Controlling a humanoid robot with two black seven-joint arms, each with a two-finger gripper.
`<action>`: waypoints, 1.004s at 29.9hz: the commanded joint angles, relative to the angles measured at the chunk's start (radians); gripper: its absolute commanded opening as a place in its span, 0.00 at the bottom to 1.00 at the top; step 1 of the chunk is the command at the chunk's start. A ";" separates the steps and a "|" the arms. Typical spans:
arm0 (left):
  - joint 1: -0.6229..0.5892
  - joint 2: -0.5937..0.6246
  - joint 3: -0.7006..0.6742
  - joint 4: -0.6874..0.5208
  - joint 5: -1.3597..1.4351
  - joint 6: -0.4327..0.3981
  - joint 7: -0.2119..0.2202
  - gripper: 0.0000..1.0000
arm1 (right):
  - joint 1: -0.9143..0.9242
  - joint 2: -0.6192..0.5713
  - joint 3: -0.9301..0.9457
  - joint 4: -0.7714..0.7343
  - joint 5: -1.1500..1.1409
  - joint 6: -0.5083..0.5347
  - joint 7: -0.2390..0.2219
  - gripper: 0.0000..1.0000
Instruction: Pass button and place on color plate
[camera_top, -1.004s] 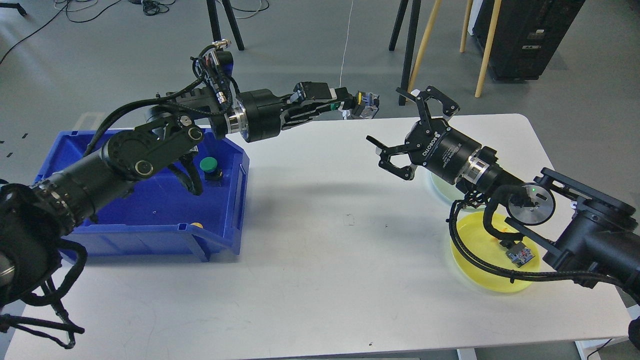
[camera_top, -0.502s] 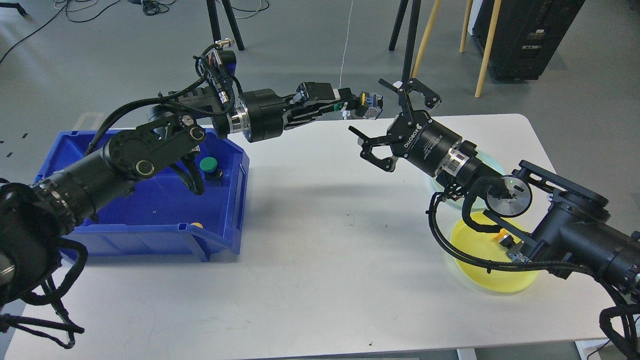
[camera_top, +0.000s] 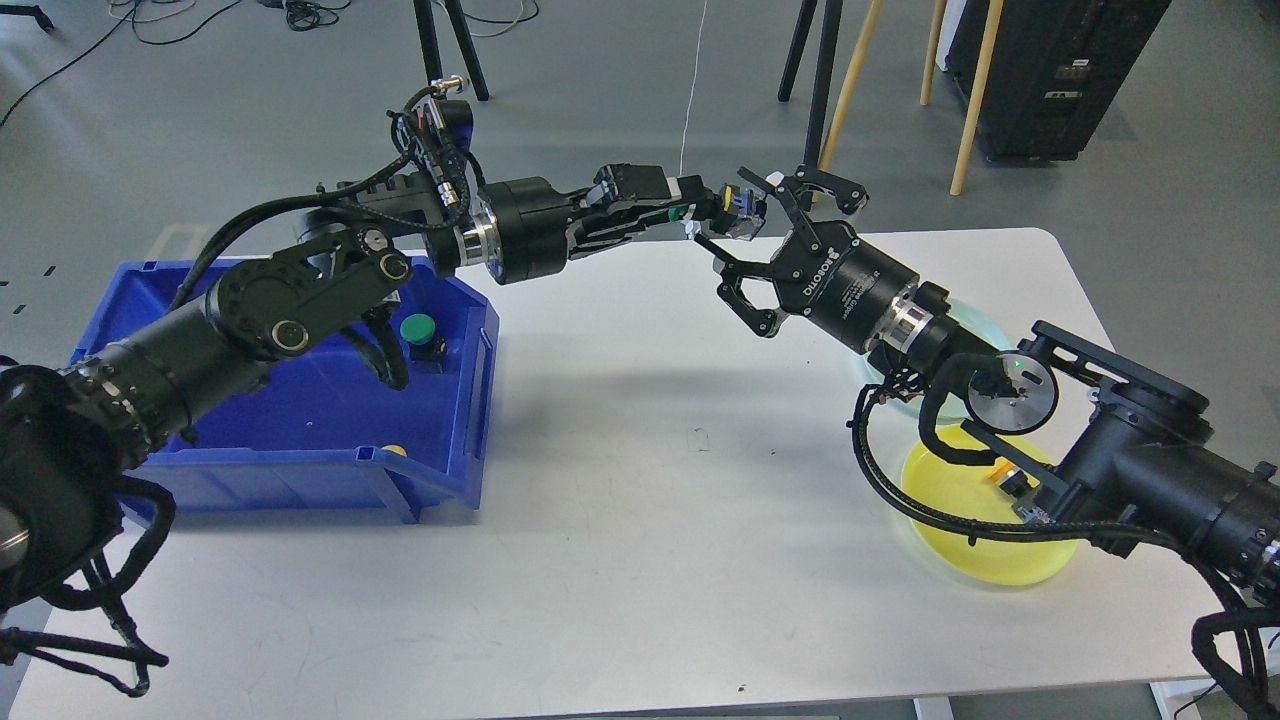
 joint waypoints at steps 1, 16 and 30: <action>0.000 0.000 0.000 -0.001 0.000 0.000 0.000 0.03 | -0.002 0.001 0.002 -0.003 0.000 0.000 0.000 0.55; 0.000 0.000 0.000 -0.003 0.001 0.000 0.000 0.03 | 0.003 0.017 0.009 -0.007 0.002 0.000 0.003 0.12; 0.004 0.002 -0.006 -0.001 -0.006 0.000 0.000 0.70 | -0.001 0.035 0.006 -0.004 0.002 0.000 0.002 0.01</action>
